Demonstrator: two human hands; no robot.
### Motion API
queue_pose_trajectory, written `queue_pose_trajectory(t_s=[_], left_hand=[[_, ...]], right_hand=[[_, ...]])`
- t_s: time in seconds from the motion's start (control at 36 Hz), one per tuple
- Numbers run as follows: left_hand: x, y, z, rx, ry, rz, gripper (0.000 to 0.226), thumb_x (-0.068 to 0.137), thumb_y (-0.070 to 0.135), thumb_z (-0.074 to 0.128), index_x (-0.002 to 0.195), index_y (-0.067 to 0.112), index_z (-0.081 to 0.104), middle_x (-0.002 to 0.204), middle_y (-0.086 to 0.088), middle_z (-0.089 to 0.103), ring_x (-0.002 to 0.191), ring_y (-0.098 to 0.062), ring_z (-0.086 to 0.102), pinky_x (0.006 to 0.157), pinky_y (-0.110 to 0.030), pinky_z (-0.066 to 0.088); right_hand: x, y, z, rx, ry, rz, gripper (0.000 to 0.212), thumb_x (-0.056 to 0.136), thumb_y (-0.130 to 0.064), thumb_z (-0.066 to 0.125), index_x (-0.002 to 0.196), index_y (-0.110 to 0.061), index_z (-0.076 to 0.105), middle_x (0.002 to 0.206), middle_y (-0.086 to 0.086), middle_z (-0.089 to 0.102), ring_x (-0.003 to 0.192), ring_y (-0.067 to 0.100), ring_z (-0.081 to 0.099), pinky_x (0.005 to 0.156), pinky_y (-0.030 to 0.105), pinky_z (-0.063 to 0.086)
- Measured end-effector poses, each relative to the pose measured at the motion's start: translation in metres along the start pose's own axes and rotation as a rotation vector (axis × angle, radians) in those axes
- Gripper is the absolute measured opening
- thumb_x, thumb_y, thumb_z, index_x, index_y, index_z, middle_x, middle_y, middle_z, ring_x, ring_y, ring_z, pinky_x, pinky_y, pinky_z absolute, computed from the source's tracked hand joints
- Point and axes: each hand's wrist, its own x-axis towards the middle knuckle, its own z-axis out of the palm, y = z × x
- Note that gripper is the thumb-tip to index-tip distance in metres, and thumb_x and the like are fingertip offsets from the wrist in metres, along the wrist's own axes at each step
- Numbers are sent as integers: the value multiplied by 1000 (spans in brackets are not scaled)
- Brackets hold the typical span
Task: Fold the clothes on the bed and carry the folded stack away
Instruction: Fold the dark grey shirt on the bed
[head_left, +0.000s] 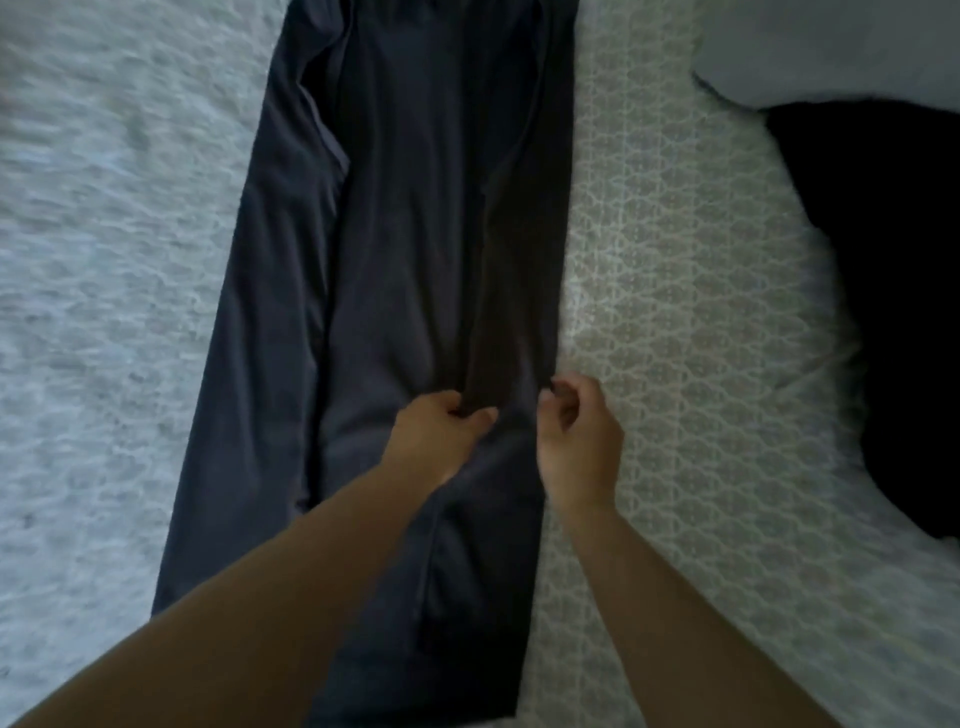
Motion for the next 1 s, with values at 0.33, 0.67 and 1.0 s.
queue_pose_trajectory(t_s=[0.33, 0.67, 1.0], left_hand=[[-116, -76, 59, -577, -299, -333, 28, 96, 32, 54, 113, 11, 63, 95, -5, 69, 88, -21, 66, 78, -32, 55], [-135, -111, 57, -347, -347, -223, 18, 99, 27, 48, 103, 13, 58, 76, -3, 70, 71, -20, 71, 57, -29, 54], [-147, -148, 2, 318, 348, 182, 25, 80, 45, 66, 78, 30, 46, 81, 7, 53, 76, -21, 57, 56, -29, 36]], right_hand=[[-143, 32, -28, -8, -245, 311, 10, 91, -30, 59, 97, -22, 59, 75, -18, 56, 73, 3, 58, 57, 7, 38], [-181, 40, -47, -302, -321, 363, 21, 91, -32, 60, 98, -13, 59, 70, -10, 53, 73, 18, 57, 63, 28, 41], [-191, -12, -5, -620, -251, -55, 33, 86, -41, 58, 107, -16, 53, 103, 2, 56, 99, 23, 51, 80, 35, 43]])
